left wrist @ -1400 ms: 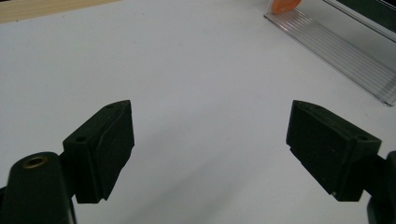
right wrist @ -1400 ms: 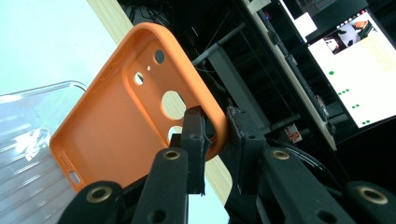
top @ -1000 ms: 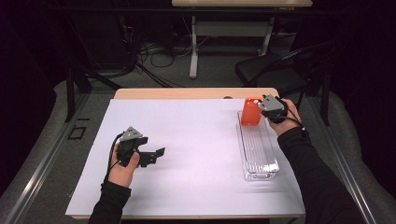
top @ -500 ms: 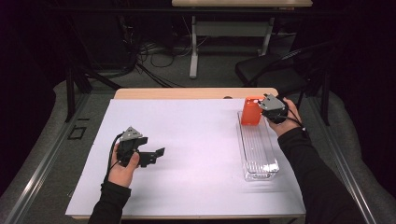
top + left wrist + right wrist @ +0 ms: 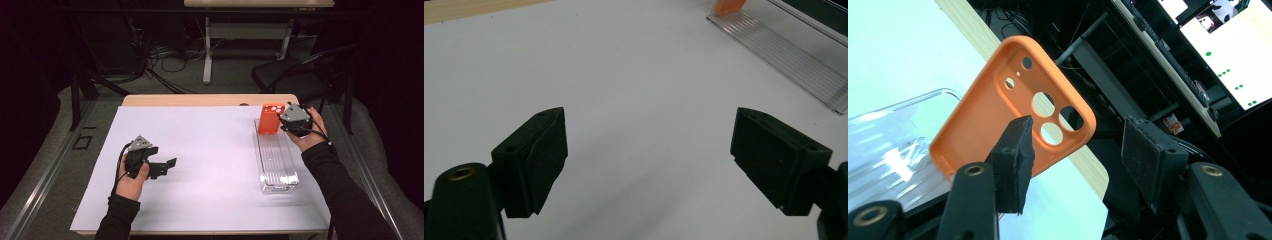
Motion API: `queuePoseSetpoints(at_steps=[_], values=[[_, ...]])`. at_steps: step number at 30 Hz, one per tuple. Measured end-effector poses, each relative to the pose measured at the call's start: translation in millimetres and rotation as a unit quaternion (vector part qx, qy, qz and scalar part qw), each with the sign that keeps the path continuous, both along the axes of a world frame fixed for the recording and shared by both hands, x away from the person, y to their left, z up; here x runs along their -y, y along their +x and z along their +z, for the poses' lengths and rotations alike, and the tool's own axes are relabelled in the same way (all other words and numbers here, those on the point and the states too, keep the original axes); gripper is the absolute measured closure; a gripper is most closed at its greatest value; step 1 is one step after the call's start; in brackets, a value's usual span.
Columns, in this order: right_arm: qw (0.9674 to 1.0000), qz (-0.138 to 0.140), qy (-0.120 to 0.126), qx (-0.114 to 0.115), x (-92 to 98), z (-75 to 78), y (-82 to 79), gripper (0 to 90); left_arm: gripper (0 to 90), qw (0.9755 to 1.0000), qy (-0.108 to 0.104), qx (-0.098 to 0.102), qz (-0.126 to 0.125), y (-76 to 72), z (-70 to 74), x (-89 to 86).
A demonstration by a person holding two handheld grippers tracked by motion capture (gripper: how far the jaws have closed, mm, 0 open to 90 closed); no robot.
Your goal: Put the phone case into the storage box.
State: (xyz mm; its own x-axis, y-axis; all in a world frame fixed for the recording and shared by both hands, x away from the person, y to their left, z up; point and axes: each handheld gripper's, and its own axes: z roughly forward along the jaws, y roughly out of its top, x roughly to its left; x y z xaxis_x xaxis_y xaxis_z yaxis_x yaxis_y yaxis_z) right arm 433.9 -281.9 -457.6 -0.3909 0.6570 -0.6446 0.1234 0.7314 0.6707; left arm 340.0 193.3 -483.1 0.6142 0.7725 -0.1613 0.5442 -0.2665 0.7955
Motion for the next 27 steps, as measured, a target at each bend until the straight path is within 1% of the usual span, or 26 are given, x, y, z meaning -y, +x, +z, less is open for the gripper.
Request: queuePoseSetpoints(at_steps=[1, 2, 3, 4, 5, 7, 9, 10, 12, 14, 17, 19, 21, 22, 24, 27], values=[[1.0000, -0.003, 0.002, 0.001, -0.5, 0.8, -1.6, 45.9, 15.4, 1.0000, -0.001, 0.001, 0.000, -0.1, 0.5, 0.0], [0.9999, -0.005, 0.012, 0.000, -1.7, 2.0, -4.8, 45.7, 15.4, 1.0000, -0.002, 0.001, -0.001, -0.2, 0.8, -0.2], [0.9997, -0.001, 0.023, -0.004, -2.8, 3.2, -7.4, 45.7, 15.4, 1.0000, -0.002, 0.001, -0.001, -0.1, 0.9, -0.3], [0.9996, 0.000, 0.027, -0.003, -4.2, 4.1, -10.2, 45.5, 15.4, 1.0000, -0.001, 0.000, -0.001, -0.1, 1.0, -0.6], [0.9995, -0.006, 0.032, -0.002, -6.0, 5.4, -13.9, 44.4, 15.4, 1.0000, -0.002, 0.000, -0.001, 0.0, 0.9, -0.7], [0.9989, -0.008, 0.045, -0.010, -8.5, 7.1, -18.7, 43.6, 15.4, 1.0000, -0.003, 0.000, -0.001, 0.0, 1.1, -1.0], [0.9986, -0.002, 0.052, -0.007, -11.4, 7.9, -24.5, 41.3, 15.4, 1.0000, -0.003, 0.002, -0.002, 0.0, 1.5, -1.5], [0.9981, -0.002, 0.060, -0.010, -13.4, 8.6, -28.8, 38.7, 15.4, 1.0000, -0.004, 0.003, -0.001, -0.1, 1.7, -1.6], [0.9966, -0.005, 0.079, -0.023, -17.0, 9.7, -35.4, 33.5, 15.4, 1.0000, -0.005, 0.004, 0.000, -0.5, 2.2, -2.1], [0.9951, -0.004, 0.094, -0.029, -20.4, 10.2, -42.2, 30.0, 15.4, 1.0000, -0.007, 0.004, 0.000, -0.7, 2.4, -2.6], [0.9918, 0.002, 0.121, -0.039, -25.9, 10.5, -53.2, 24.1, 15.4, 1.0000, -0.006, 0.005, 0.000, -1.0, 2.6, -3.0], [0.9886, 0.006, 0.140, -0.054, -29.9, 10.0, -61.2, 23.0, 15.4, 1.0000, -0.006, 0.007, -0.002, -1.4, 2.8, -2.9], [0.9847, 0.013, 0.160, -0.069, -32.3, 9.5, -66.5, 22.1, 15.4, 0.9999, -0.005, 0.008, -0.007, -1.8, 3.3, -3.0], [0.9818, 0.017, 0.171, -0.080, -34.0, 8.5, -69.6, 20.1, 15.4, 0.9999, -0.006, 0.009, -0.009, -2.0, 3.5, -2.9], [0.9769, 0.023, 0.192, -0.092, -36.8, 7.1, -75.2, 19.4, 15.4, 0.9999, -0.005, 0.010, -0.012, -2.4, 4.1, -2.9], [0.9701, 0.037, 0.213, -0.110, -40.8, 5.0, -83.0, 16.7, 15.4, 0.9998, -0.008, 0.009, -0.015, -3.2, 5.5, -2.5]])
